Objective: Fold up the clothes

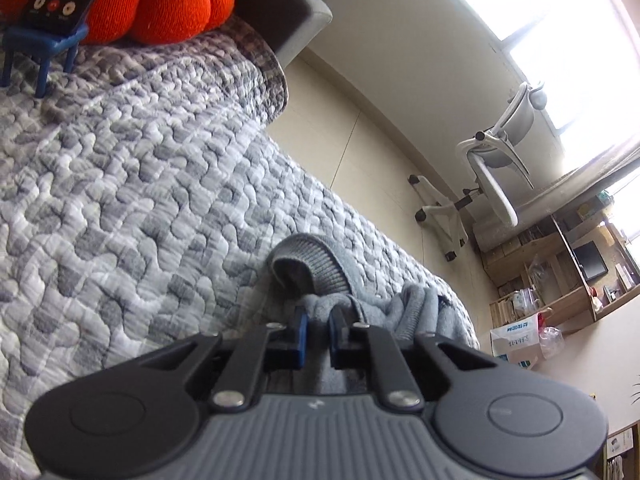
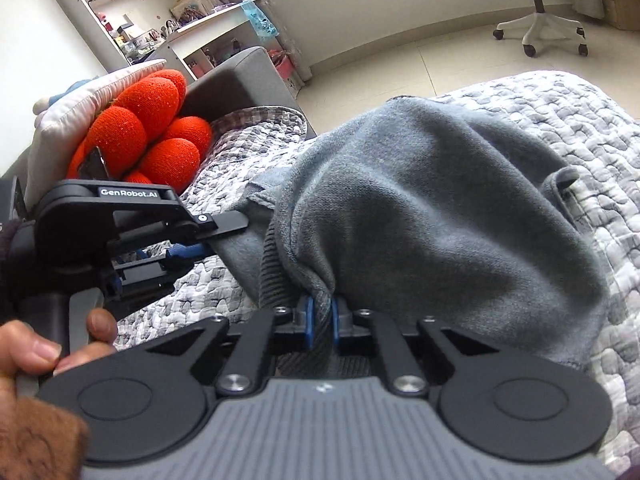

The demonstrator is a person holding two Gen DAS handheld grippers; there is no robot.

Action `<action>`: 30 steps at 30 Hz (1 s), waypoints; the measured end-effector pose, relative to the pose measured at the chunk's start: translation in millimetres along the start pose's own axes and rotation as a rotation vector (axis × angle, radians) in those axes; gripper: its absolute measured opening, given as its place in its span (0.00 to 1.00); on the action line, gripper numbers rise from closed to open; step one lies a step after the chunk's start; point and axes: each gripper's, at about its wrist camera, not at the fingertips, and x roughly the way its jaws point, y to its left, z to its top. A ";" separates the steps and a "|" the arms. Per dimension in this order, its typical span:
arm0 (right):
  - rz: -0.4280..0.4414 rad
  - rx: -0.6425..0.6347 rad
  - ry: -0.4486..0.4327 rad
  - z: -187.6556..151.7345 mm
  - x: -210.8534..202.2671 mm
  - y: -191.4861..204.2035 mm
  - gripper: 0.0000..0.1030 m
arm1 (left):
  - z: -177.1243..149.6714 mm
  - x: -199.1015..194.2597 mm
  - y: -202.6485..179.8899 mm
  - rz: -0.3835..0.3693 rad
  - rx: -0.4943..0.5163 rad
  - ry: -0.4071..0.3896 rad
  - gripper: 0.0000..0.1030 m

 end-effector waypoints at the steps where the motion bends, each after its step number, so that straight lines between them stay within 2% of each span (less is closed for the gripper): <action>1: 0.011 0.010 0.001 0.4 -4.8 -3.3 0.09 | 1.3 -1.2 0.0 0.007 0.006 -0.014 0.10; 4: 0.050 0.054 0.016 1.1 -19.5 -14.5 0.09 | 2.7 0.8 2.6 0.020 0.007 0.005 0.10; 9: 0.092 0.098 0.029 3.1 -43.4 -20.5 0.09 | -2.4 -3.5 -0.4 -0.016 0.010 0.024 0.15; 11: 0.095 0.086 0.020 2.9 -54.2 -19.1 0.09 | -4.8 -7.1 -5.2 -0.027 0.028 0.018 0.29; 15: 0.090 0.047 0.006 -1.6 -74.4 -16.2 0.09 | -9.6 -12.7 -14.9 -0.053 0.064 0.009 0.35; 21: 0.066 0.016 0.018 -14.1 -96.2 -21.1 0.09 | -18.5 -13.7 -27.3 -0.092 0.065 0.012 0.42; 27: 0.031 0.032 0.038 -23.3 -110.3 -38.3 0.09 | -21.5 -17.7 -39.5 -0.121 0.057 -0.028 0.49; 30: 0.011 0.034 0.050 -25.7 -115.2 -45.6 0.09 | -25.3 -14.7 -47.4 -0.139 0.079 -0.039 0.50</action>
